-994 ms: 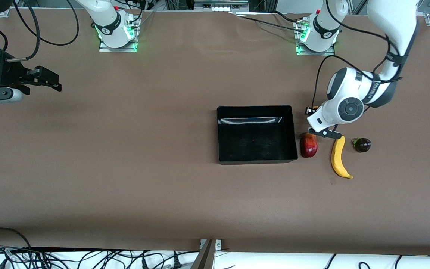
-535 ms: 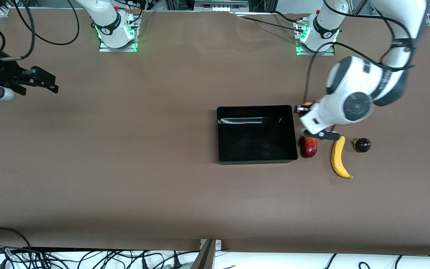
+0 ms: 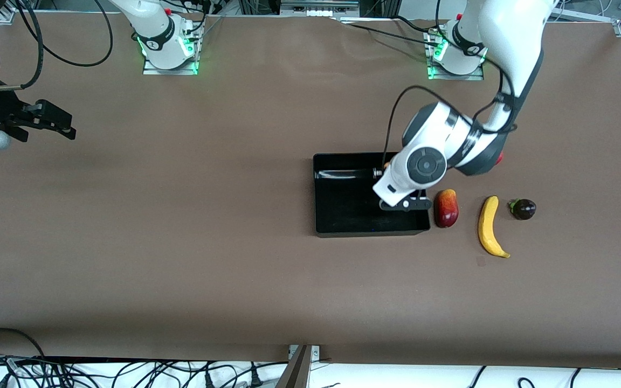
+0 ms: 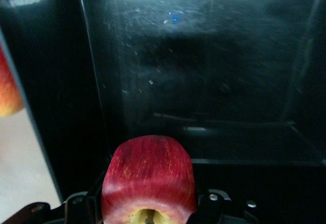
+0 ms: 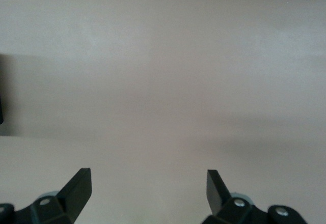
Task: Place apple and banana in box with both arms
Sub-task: 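Move the apple over the black box and open the left gripper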
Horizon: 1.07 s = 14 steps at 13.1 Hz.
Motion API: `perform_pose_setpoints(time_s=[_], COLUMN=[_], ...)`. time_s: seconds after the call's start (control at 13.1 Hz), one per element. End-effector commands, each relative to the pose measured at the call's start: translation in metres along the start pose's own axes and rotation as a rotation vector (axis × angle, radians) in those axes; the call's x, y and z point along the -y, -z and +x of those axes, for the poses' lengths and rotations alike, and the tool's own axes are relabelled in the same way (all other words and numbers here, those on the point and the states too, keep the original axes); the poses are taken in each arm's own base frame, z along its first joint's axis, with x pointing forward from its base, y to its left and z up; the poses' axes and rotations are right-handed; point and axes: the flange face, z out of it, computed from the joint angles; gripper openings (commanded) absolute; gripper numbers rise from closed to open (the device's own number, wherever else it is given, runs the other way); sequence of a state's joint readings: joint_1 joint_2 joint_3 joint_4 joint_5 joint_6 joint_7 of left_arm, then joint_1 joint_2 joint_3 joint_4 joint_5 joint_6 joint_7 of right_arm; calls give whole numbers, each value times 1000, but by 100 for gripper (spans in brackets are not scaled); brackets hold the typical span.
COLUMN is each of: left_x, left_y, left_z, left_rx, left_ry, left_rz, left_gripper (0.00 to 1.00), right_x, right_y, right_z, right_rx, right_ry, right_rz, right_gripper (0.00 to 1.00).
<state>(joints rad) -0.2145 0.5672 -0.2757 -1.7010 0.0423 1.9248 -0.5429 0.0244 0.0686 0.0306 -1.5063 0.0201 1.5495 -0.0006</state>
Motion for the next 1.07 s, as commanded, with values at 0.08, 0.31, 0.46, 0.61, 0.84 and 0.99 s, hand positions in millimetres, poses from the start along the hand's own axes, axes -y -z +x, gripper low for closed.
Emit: perform_pose_setpoints(time_s=[0.08, 0.31, 0.46, 0.61, 0.84, 0.99], left_x=[-1, -1, 3, 15, 106, 174], left_y=[-31, -48, -25, 29, 82, 86], left_z=[10, 13, 12, 13, 44, 63], left_rx=[-3, 6, -5, -33, 16, 19], left_ry=[-13, 28, 40, 45, 142, 51], left_rz=[9, 0, -4, 2, -1, -37], left_gripper=[0, 100, 100, 100, 100, 100], right_x=[3, 0, 0, 0, 3, 3], right_y=[6, 7, 8, 8, 8, 8], right_z=[1, 4, 5, 5, 4, 4], right_rx=[-13, -34, -45, -45, -39, -39], right_ry=[-2, -11, -11, -11, -6, -6], right_rz=[-16, -12, -8, -7, -5, -5], right_gripper=[100, 100, 100, 100, 100, 100])
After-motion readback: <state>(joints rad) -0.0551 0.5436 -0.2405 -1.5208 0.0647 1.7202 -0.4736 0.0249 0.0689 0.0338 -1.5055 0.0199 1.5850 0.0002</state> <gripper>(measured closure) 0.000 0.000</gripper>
